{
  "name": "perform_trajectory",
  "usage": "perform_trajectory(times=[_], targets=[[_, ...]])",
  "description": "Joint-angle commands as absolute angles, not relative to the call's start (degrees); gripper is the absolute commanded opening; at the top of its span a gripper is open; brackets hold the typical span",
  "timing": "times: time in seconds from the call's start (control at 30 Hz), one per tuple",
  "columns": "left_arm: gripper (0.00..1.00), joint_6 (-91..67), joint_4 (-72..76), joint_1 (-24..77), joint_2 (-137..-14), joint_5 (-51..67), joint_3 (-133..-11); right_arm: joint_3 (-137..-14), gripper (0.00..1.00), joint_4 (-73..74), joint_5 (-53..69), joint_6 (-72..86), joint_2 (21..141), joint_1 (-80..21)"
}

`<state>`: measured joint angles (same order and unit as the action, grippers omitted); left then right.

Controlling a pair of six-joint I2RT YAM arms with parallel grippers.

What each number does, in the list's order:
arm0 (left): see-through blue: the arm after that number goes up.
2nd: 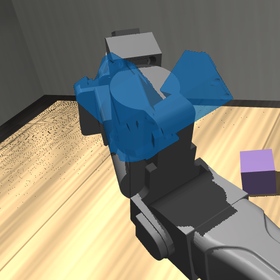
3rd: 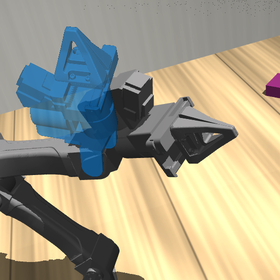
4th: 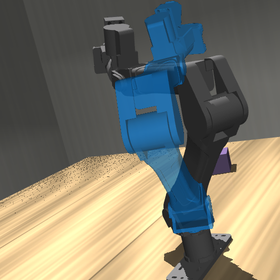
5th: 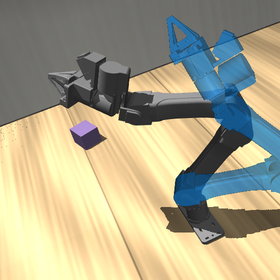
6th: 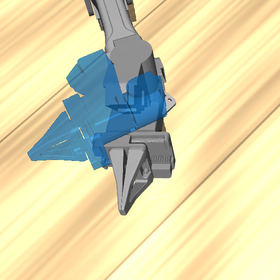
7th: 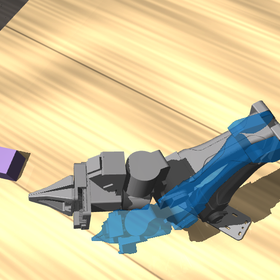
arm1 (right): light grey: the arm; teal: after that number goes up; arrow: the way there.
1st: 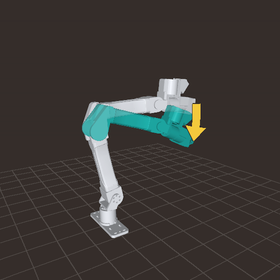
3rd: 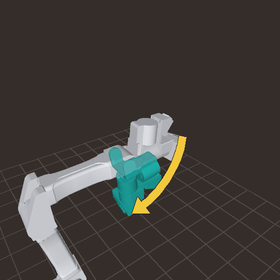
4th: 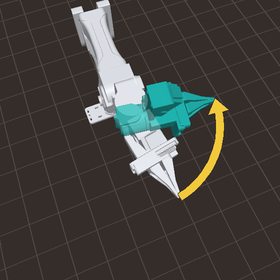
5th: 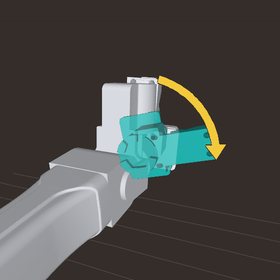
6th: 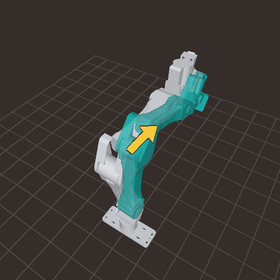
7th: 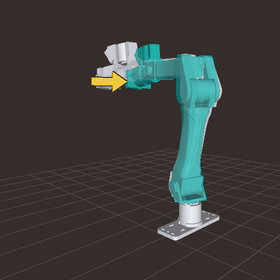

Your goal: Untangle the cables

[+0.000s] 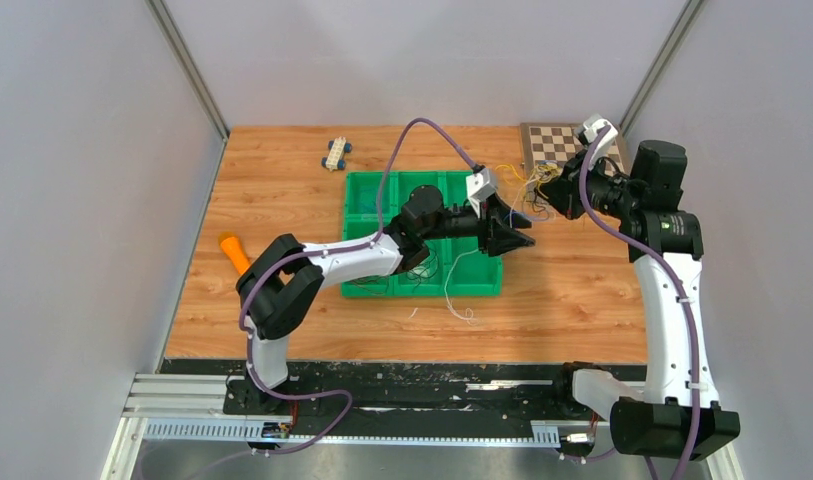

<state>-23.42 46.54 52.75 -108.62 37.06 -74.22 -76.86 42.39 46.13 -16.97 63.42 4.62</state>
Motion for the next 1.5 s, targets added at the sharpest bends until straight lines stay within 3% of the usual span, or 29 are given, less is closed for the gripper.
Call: perform_trajectory(times=[0.0,0.03,0.07,0.13,0.2,0.57,0.77,0.9,1.1,1.33,1.43,1.47], targets=[[0.44,-28.40,52.16,53.40,-107.76,36.06,-75.81,-76.45,0.00,39.68,39.45,-15.97,62.23,4.39],[0.37,-28.70,52.44,53.36,-106.57,36.44,-75.35,-76.24,0.00,39.55,38.53,-15.87,62.30,4.39],[0.22,-28.91,52.54,53.40,-105.80,37.08,-74.12,-76.00,0.00,39.31,37.41,-15.76,62.42,4.44],[0.06,-28.31,51.52,53.37,-103.06,37.19,-71.80,-75.42,0.00,38.65,35.10,-15.78,62.77,4.60],[0.00,-26.72,47.13,53.23,-99.38,36.64,-69.93,-74.41,0.00,37.70,32.97,-16.56,63.08,5.62],[0.00,-22.23,34.71,49.96,-89.63,39.99,-61.72,-72.66,0.00,33.28,35.11,-16.72,66.03,13.00],[0.09,-21.13,33.21,49.97,-90.70,42.68,-62.13,-73.84,0.00,32.95,46.82,-11.62,64.69,12.86],[0.04,-21.17,38.19,50.01,-92.87,44.24,-62.30,-75.23,0.00,31.72,53.58,-4.63,62.70,12.08],[0.01,-23.60,42.38,49.97,-96.44,46.92,-67.12,-76.71,0.00,30.06,53.34,-0.35,60.58,10.81],[0.27,-23.73,40.49,50.01,-97.31,49.18,-66.79,-79.78,0.00,29.25,53.31,3.26,61.08,10.83],[0.26,-23.69,40.25,50.01,-97.49,48.68,-66.33,-79.77,0.00,28.65,53.97,4.17,61.17,10.88],[0.20,-23.65,40.19,50.01,-97.57,48.56,-66.61,-79.68,0.00,28.44,54.27,4.40,61.17,10.86]])
